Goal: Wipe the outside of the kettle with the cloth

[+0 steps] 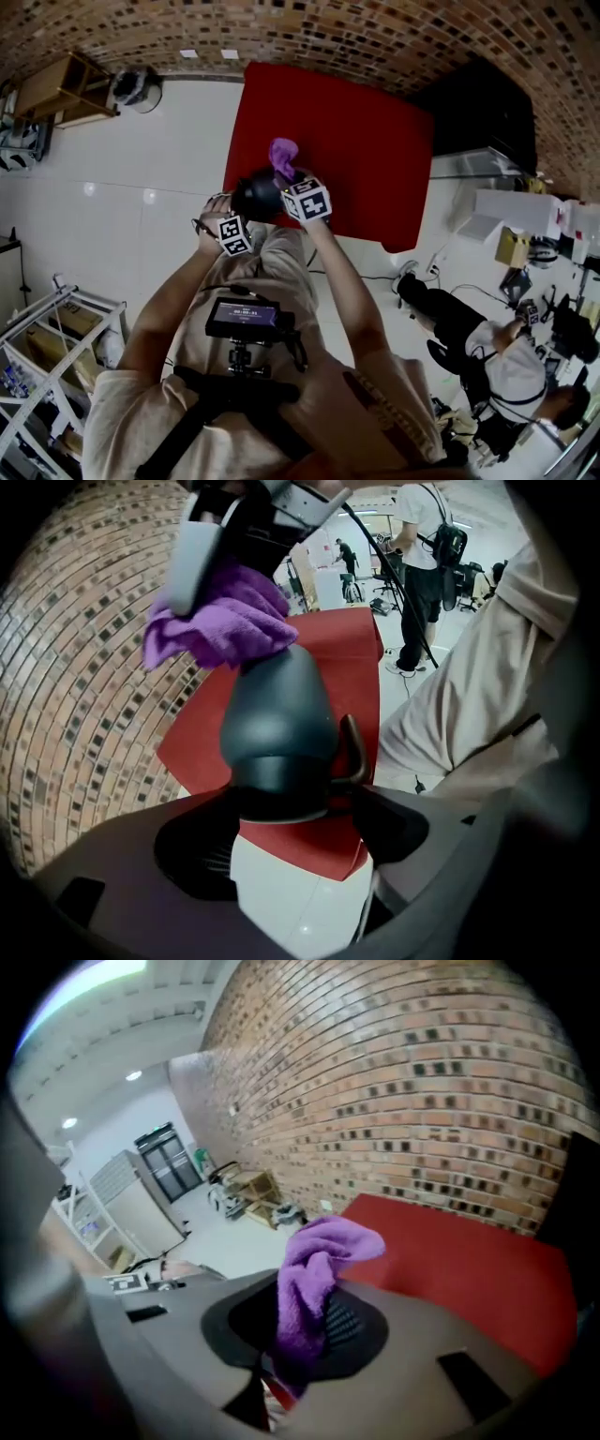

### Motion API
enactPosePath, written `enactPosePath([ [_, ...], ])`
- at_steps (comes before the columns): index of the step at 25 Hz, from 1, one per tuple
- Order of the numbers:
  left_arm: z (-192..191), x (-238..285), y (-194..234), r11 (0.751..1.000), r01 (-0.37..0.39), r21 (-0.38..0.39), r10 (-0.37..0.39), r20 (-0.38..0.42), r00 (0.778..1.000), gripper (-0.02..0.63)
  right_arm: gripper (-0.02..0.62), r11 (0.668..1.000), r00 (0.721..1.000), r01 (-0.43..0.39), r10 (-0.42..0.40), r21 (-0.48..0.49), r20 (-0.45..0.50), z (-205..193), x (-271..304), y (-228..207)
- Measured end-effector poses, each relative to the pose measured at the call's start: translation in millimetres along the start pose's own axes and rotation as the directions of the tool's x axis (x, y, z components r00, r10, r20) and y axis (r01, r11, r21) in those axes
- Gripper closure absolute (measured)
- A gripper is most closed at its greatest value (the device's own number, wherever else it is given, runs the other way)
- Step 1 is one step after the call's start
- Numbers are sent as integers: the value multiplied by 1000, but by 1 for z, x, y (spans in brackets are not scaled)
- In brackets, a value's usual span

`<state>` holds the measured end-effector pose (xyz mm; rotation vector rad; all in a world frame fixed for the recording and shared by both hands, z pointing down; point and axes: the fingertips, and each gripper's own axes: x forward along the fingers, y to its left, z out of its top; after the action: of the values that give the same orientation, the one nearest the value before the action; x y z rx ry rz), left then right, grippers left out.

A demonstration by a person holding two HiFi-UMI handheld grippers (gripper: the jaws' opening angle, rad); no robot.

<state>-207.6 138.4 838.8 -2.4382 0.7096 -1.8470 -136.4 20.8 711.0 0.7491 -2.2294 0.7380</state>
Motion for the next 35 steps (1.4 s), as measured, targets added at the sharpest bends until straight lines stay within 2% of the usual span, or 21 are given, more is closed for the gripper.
enactPosePath([
  [3,1,0,-1,1000,0,-12,0,-13,1000,230,514,971,976,-147,112,-187,-189,-9,52,66],
  [6,5,2,0,999,-6,-32,5,-29,1000,230,514,905,915,-228,73,-359,-397,-38,81,81],
  [8,4,4,3,999,-15,-35,13,-50,999,235,513,881,908,-222,30,-419,-417,-42,81,64],
  [9,3,4,4,999,-16,-40,13,-59,998,235,514,887,913,-202,18,-415,-407,-43,77,49],
  [11,2,3,1,998,-7,-59,3,-69,998,235,514,925,917,-132,-22,-355,-399,-54,63,1],
  [14,1,2,-3,996,4,-85,-10,-76,997,238,514,989,897,-17,-51,-150,-439,-82,36,-79],
  [15,2,2,-2,996,4,-92,-12,-77,997,238,514,996,891,10,-50,-91,-451,-86,30,-99],
  [17,4,2,-2,993,7,-117,-17,-78,997,238,515,998,894,40,-57,-47,-444,-75,25,-126],
  [19,5,2,-1,989,9,-145,-22,-85,996,238,515,998,917,8,-31,-58,-398,-46,32,-127],
  [21,5,4,1,987,6,-159,-23,-104,994,238,515,990,933,-97,56,-98,-355,-10,50,-98],
  [22,5,4,2,987,4,-161,-23,-116,993,238,515,977,928,-175,122,-124,-353,4,63,-73],
  [23,6,5,3,987,3,-164,-24,-129,991,238,514,953,908,-263,192,-149,-373,12,77,-46],
  [24,6,5,3,986,1,-165,-25,-142,990,238,514,920,873,-352,256,-173,-416,13,91,-17],
  [25,6,6,2,986,-1,-165,-24,-155,988,238,514,879,825,-434,301,-196,-479,6,105,10],
  [27,5,6,1,988,-6,-157,-23,-181,983,238,514,798,705,-562,326,-216,-630,-23,123,51],
  [28,5,6,1,989,-8,-150,-21,-192,981,238,514,769,646,-606,325,-205,-691,-38,128,63],
  [29,6,6,1,990,-11,-144,-19,-200,980,239,514,753,602,-632,329,-182,-728,-47,130,67],
  [30,6,6,1,990,-16,-142,-13,-206,979,241,514,755,580,-637,338,-154,-741,-50,131,63],
  [31,6,5,3,989,-26,-143,-5,-209,978,250,514,773,576,-622,342,-127,-743,-51,131,49],
  [33,4,3,7,988,-46,-146,13,-218,976,322,514,832,585,-549,315,-78,-747,-59,126,-1],
  [35,4,3,8,990,-53,-128,22,-234,972,322,514,893,584,-448,261,-37,-768,-80,113,-66],
])
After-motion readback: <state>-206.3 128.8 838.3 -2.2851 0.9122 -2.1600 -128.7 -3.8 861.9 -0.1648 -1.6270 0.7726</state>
